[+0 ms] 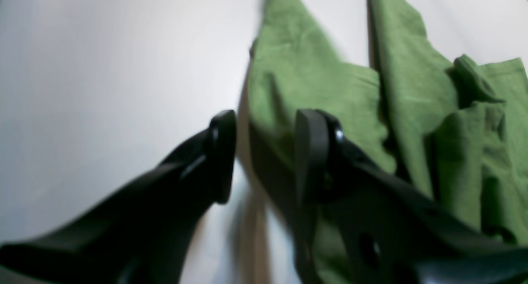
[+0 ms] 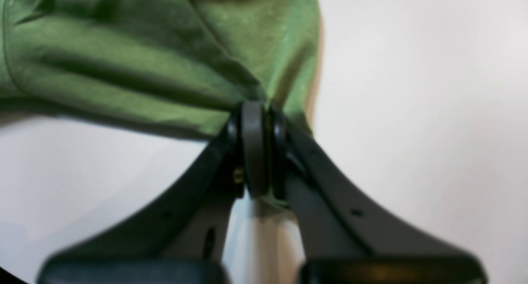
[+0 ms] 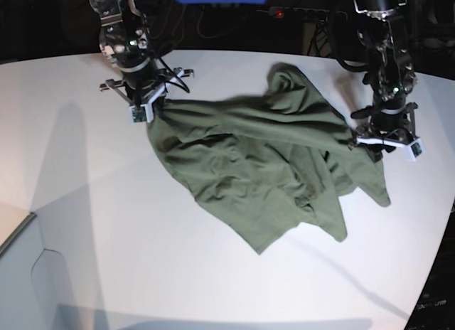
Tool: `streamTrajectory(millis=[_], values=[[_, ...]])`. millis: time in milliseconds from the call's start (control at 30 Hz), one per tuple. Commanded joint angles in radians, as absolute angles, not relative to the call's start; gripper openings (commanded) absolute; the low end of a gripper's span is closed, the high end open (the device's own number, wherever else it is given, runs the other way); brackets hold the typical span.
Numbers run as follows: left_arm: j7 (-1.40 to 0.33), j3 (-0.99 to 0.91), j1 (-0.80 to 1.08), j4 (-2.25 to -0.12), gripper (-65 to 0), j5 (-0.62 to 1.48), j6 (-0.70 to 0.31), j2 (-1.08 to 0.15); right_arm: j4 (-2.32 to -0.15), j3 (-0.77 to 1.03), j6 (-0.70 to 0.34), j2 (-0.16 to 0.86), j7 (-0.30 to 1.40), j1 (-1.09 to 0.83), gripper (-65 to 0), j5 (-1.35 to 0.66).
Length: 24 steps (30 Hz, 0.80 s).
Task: Layout the t-shirt on the table in an organized manner, then fold the t-shirt properly
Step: 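Reach the left gripper into the shirt and grasp a fold, then pull the held shirt edges apart, spreading the shirt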
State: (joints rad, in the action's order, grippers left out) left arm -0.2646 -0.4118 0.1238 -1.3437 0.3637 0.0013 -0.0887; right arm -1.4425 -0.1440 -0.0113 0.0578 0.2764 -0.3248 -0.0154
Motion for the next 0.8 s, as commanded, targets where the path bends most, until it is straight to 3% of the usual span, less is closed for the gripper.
streamTrajectory(millis=[0, 767], values=[[-0.243, -0.412, 0.108, -1.365, -41.4, 0.363, -0.004, -0.097, -1.448, -0.14, -0.01, 0.064, 0.3, -0.326, -65.0, -0.008], [-0.245, -0.412, 0.064, -1.354, -40.1, 0.364, 0.002, -0.091, -1.443, -0.14, -0.01, 0.064, 0.3, -0.308, -65.0, -0.008]])
